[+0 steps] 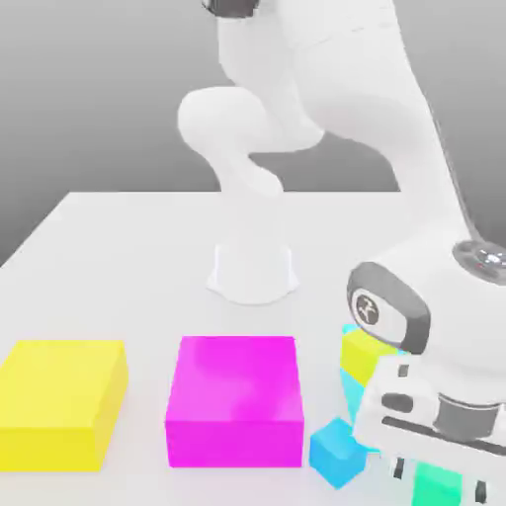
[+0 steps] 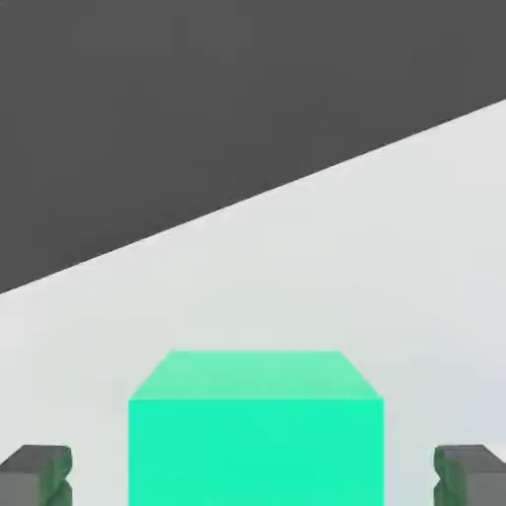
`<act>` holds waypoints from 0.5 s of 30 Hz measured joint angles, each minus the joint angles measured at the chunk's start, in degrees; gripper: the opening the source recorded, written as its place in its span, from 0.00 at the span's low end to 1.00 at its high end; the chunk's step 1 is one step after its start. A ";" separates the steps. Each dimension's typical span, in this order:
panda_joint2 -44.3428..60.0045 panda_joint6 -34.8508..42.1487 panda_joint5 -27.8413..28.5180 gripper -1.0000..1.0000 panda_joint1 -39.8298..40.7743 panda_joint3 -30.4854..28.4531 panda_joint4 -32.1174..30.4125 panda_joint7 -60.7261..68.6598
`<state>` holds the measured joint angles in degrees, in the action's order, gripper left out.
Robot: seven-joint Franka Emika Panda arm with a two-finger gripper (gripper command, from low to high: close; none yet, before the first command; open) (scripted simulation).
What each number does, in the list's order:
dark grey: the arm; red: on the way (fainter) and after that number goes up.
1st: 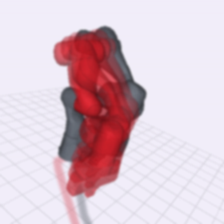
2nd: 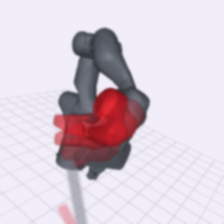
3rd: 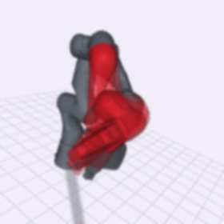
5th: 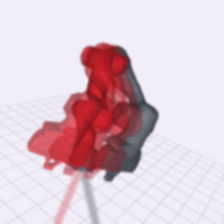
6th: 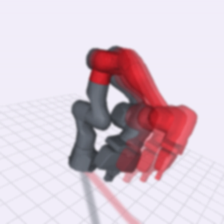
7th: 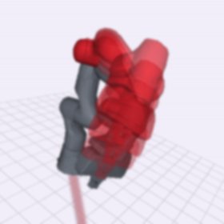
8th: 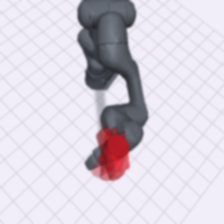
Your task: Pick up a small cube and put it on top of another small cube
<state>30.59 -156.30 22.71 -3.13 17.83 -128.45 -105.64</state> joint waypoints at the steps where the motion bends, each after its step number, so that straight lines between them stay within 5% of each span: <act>1: 0.00 -0.04 0.00 0.00 0.00 0.00 0.00 0.00; 5: -1.04 0.69 -0.72 0.00 0.53 0.71 -0.28 0.48; 15: -19.17 6.40 -14.71 0.00 6.22 2.60 -11.63 -8.43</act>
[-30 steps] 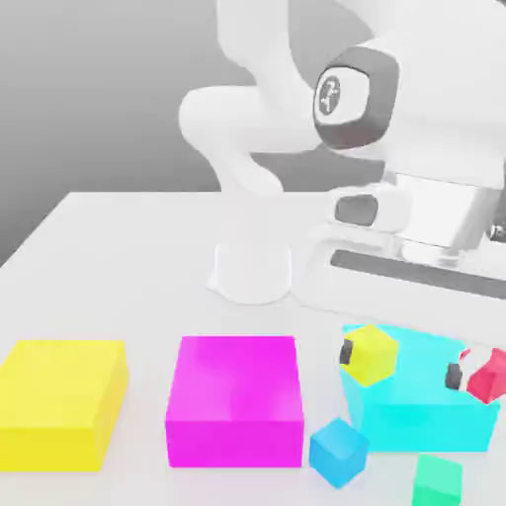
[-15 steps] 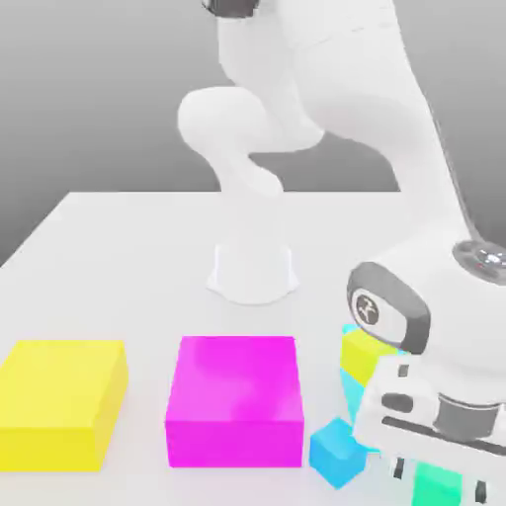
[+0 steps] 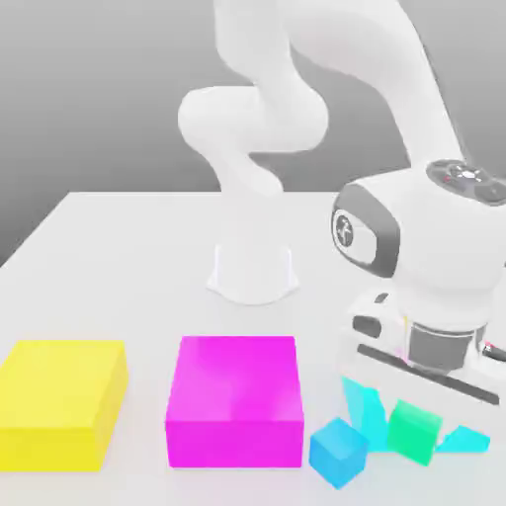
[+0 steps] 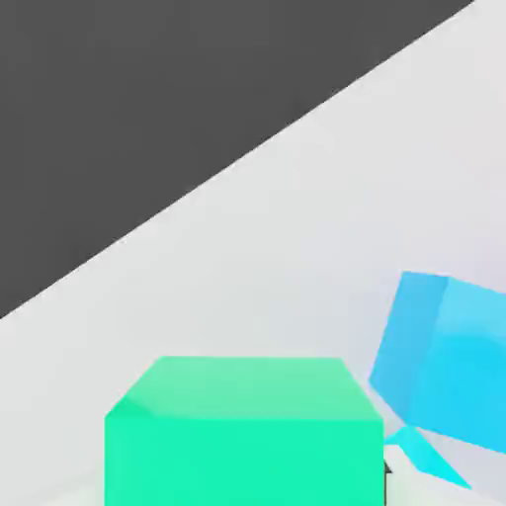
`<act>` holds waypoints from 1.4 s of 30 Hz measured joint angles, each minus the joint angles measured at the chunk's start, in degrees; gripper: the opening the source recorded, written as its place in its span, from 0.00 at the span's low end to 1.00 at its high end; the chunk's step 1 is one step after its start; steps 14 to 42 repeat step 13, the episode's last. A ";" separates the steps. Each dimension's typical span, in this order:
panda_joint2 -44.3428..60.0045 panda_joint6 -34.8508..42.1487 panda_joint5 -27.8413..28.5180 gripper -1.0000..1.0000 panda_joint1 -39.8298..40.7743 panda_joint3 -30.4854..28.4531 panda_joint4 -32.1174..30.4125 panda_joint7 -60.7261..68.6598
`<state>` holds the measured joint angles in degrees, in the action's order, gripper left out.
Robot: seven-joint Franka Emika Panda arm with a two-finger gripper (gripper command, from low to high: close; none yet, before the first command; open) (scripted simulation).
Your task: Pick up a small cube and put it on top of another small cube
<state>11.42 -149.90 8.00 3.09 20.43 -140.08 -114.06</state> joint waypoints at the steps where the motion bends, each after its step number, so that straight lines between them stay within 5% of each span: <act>1: -1.74 -0.02 -1.32 0.00 0.41 -0.38 -1.49 -2.00; 4: -6.53 -0.51 -4.78 0.00 1.84 -1.61 -5.82 -8.03; 9: 0.07 -7.83 0.36 0.00 0.58 -4.60 -6.58 -14.31; 10: 1.77 -9.36 1.59 1.00 -0.11 -5.52 -6.51 -15.24; 42: 1.77 -9.36 1.59 1.00 -0.11 -5.52 -6.51 -15.24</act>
